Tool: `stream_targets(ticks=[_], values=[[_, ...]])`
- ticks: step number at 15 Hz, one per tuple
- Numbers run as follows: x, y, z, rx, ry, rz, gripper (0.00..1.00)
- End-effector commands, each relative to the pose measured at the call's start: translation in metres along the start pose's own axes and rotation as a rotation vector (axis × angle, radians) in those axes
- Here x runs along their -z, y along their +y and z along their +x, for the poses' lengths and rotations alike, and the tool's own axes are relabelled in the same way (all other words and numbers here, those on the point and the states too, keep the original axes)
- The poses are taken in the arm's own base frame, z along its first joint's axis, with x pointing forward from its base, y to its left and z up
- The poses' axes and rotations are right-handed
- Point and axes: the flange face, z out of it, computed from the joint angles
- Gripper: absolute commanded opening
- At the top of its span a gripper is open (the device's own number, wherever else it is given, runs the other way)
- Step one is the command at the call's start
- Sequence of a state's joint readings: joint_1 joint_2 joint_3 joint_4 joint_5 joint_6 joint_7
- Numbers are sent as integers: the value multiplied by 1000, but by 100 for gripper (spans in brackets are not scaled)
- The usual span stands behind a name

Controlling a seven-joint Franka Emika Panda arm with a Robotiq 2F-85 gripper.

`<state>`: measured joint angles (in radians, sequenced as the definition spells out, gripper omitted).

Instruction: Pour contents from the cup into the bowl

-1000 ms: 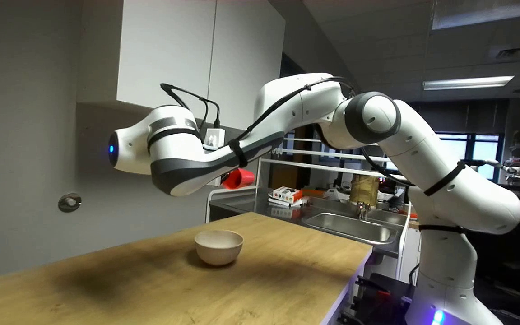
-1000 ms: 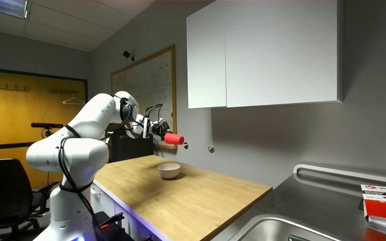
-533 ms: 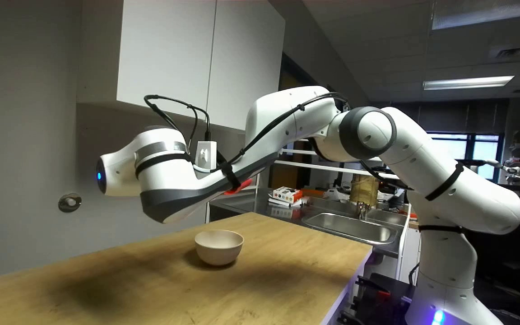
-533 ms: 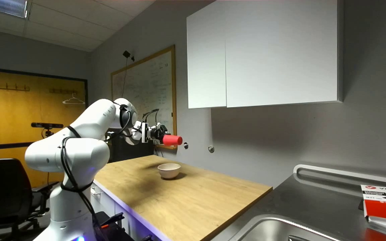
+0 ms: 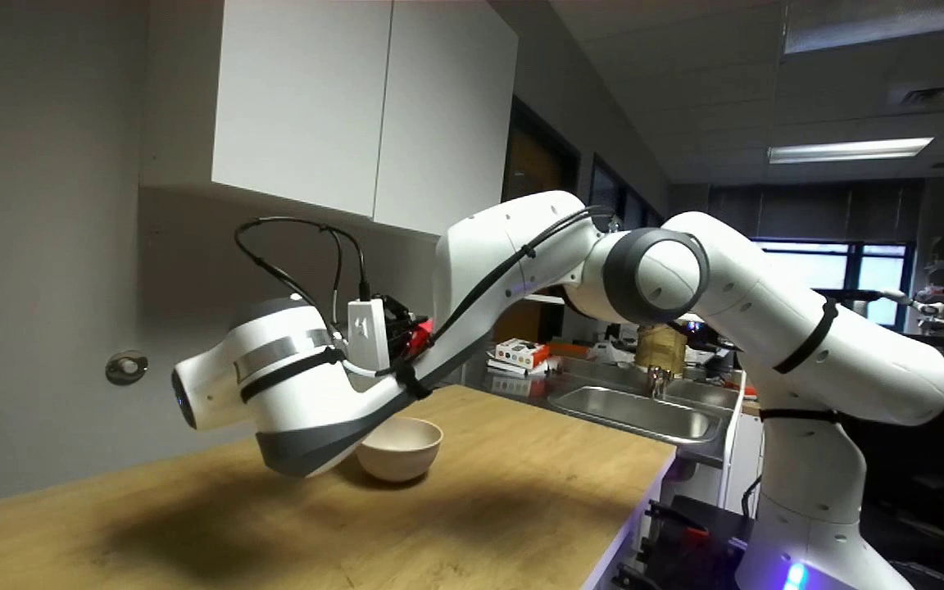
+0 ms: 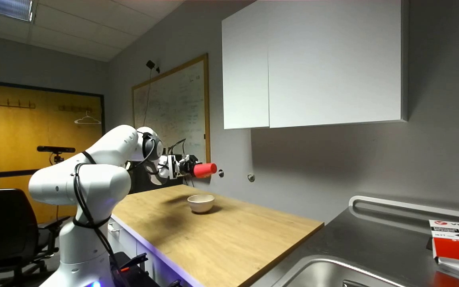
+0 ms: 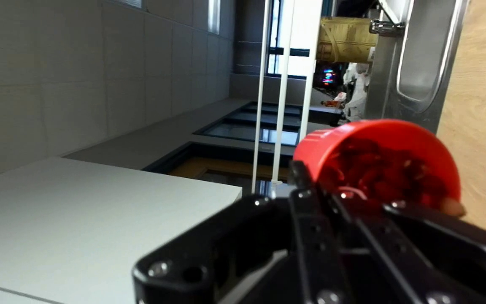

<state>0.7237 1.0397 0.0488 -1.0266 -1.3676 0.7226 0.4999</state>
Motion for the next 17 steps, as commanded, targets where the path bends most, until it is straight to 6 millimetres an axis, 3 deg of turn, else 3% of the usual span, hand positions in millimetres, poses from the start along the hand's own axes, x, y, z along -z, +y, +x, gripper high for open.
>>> stream_targets(ticks=[1,7,17], values=[[3,-16,5,-24,-18,-100,1],[-2,-39,9,-45,-38,-208,1],[7,-35,8,-34,-56,-221,1]])
